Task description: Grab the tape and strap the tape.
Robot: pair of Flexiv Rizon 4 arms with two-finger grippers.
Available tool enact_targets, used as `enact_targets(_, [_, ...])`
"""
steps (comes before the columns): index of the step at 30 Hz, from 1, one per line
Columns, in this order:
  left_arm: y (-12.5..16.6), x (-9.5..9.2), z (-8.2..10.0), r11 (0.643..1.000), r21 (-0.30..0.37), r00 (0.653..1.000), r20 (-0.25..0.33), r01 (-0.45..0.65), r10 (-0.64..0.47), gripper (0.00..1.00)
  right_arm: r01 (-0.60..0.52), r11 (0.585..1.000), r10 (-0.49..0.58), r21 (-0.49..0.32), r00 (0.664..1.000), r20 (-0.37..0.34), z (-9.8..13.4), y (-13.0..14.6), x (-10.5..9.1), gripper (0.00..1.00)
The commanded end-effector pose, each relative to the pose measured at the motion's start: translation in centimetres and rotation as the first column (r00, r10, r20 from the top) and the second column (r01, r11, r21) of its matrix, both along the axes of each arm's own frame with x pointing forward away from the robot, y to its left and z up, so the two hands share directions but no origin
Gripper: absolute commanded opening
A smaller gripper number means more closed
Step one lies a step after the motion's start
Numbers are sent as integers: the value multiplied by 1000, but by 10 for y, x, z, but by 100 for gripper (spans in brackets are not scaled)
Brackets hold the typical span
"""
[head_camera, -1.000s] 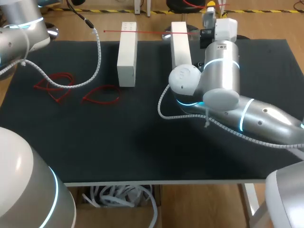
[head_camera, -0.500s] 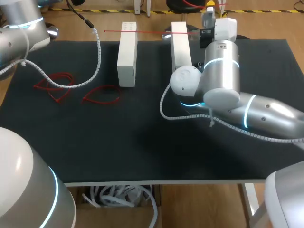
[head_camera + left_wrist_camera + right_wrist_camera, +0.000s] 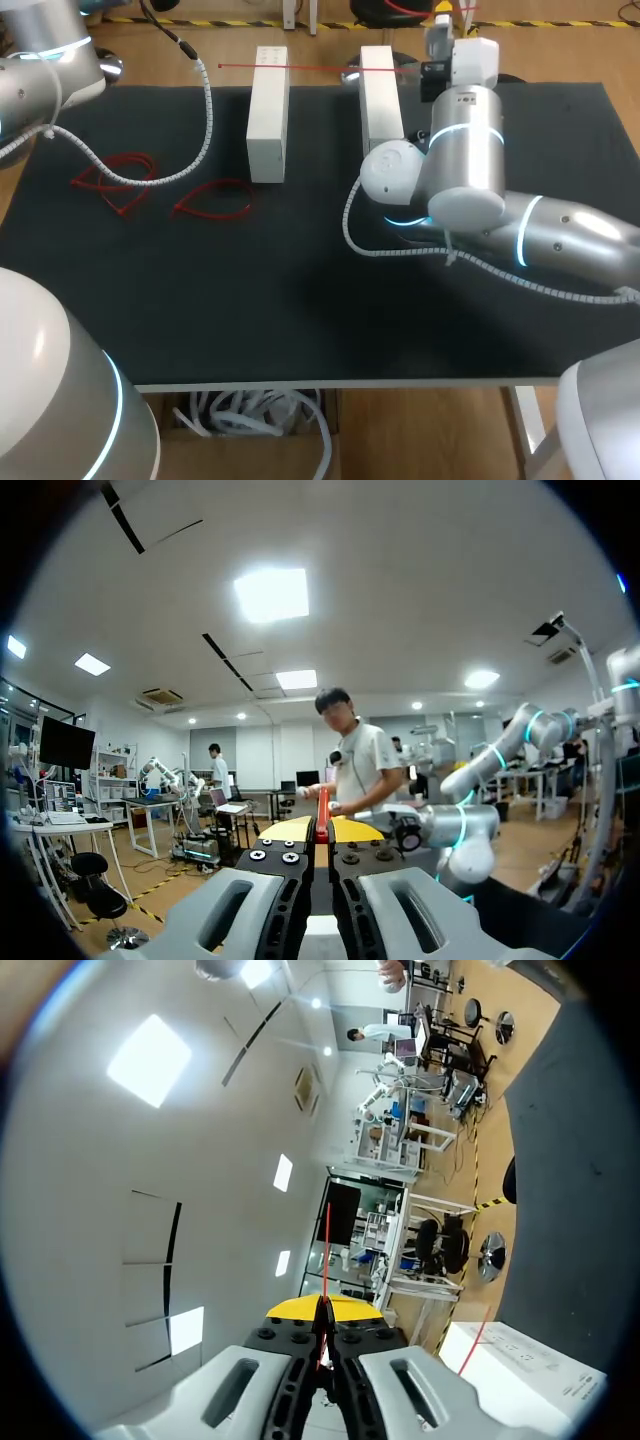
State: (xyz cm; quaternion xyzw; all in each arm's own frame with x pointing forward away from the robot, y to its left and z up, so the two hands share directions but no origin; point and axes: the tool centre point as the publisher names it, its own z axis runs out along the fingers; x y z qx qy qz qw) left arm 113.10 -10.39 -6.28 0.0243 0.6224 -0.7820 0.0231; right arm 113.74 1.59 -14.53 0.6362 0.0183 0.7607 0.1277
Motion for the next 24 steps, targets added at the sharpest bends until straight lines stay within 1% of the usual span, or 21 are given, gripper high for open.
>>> enact_targets(1, [2,3,3,1000,23,1000,23,-7,6,0,4,1000,-4,0,1000,-3,1,1,1,0])
enact_targets(3, [4,5,7,997,75,999,37,-14,11,0,4,1000,-4,0,1000,-3,1,1,1,0])
enact_targets(5, [6,7,11,988,156,998,67,-2,-8,0,4,1000,-4,0,1000,-3,1,1,1,0])
enact_targets(6, [6,7,13,980,199,997,73,3,-18,0,4,1000,-4,0,1000,-3,1,1,1,0])
enact_targets(7, [7,7,16,974,228,997,73,13,-30,0,4,1000,-4,0,1000,-3,1,1,1,0])
enact_targets(8, [8,7,18,961,276,996,79,23,-46,0,4,1000,-4,0,1000,-3,1,1,1,0])
enact_targets(9, [9,6,22,941,336,994,89,33,-67,0,4,1000,-4,0,1000,-3,1,1,1,0])
enact_targets(10, [10,5,25,920,388,993,83,50,-88,0,4,1000,-4,0,1000,-3,1,1,1,0])
enact_targets(11, [10,3,28,888,455,990,88,61,-113,0,4,1000,-4,0,1000,-3,1,1,1,0])
enact_targets(12, [11,0,33,862,502,984,107,73,-145,0,4,1000,-4,0,1000,-3,1,1,1,0])
enact_targets(13, [12,-2,36,833,546,982,96,85,-163,0,4,1000,-4,0,1000,-3,1,1,1,0])
enact_targets(14, [13,-4,38,793,604,980,96,83,-176,0,4,1000,-4,0,1000,-3,1,1,1,0])
enact_targets(15, [14,-6,40,756,649,974,108,83,-199,0,4,1000,-4,0,1000,-3,1,1,1,0])
enact_targets(16, [14,-7,41,719,691,975,108,67,-195,0,4,1000,-4,0,1000,-3,1,1,1,0])
enact_targets(17, [14,-7,41,699,713,976,111,52,-185,0,4,1000,-4,0,1000,-3,1,1,1,0])
enact_targets(19, [14,-7,40,649,761,976,137,4,-168,0,4,1000,-4,0,1000,-3,1,1,1,0])
enact_targets(20, [13,-6,39,638,770,980,143,-20,-141,0,4,1000,-4,0,1000,-3,1,1,1,0])
enact_targets(22, [12,-4,35,595,802,980,158,-58,-118,0,4,1000,-4,0,1000,-3,1,1,1,0])
enact_targets(24, [12,-3,33,572,816,981,171,-86,-97,0,4,1000,-4,0,1000,-3,1,1,1,0])
